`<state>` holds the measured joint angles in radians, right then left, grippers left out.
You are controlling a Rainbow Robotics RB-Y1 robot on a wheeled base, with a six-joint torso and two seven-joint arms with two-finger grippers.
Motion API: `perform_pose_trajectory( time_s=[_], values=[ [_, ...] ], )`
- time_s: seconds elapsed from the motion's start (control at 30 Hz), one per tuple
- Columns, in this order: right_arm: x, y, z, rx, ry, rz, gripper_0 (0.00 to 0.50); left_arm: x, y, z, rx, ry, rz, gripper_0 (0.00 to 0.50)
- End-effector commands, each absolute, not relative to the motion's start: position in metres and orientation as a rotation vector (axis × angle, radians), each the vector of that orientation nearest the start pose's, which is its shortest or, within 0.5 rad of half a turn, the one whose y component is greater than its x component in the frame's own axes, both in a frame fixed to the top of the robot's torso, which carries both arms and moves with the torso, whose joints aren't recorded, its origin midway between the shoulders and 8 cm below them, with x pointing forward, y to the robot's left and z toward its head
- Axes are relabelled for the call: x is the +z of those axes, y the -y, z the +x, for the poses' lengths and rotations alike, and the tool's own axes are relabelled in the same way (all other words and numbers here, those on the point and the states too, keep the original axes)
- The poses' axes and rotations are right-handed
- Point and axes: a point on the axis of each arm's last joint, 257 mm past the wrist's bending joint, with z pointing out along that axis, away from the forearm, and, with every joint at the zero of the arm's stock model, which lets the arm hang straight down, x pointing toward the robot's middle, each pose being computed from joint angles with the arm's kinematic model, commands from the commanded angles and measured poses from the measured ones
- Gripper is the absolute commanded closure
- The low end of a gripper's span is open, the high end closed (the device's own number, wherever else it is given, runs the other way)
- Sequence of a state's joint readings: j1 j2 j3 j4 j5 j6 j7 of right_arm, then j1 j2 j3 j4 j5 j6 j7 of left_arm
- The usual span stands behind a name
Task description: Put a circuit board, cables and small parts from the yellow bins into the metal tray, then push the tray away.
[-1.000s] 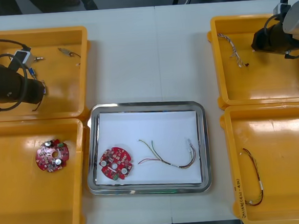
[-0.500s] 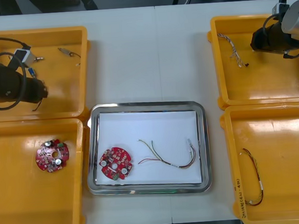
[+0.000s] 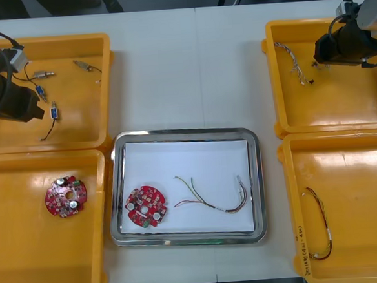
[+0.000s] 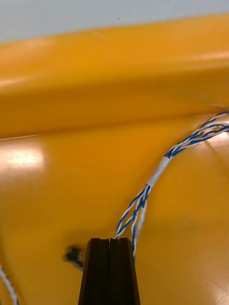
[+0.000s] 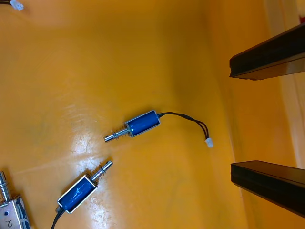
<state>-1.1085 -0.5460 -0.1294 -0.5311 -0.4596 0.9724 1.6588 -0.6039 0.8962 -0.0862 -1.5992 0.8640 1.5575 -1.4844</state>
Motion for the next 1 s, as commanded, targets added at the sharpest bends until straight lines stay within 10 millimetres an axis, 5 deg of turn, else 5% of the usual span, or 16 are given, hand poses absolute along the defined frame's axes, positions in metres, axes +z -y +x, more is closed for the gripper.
perform_pose_trajectory(
  time_s=[0.03, 0.5, 1.0],
  values=[
    [-0.105, 0.382, 0.692, -0.028, -2.319, 0.079, 0.500, -0.100, -0.362, 0.530, 0.057, -2.537, 0.240, 0.000],
    [-0.110, 0.389, 0.659, -0.004, -2.435, 0.016, 0.500, -0.098, -0.360, 0.546, -0.008, -2.554, 0.160, 0.000],
    [-0.122, 0.394, 0.611, 0.013, -2.521, -0.074, 0.500, -0.121, -0.336, 0.585, -0.049, -2.531, 0.142, 0.000]
  ],
)
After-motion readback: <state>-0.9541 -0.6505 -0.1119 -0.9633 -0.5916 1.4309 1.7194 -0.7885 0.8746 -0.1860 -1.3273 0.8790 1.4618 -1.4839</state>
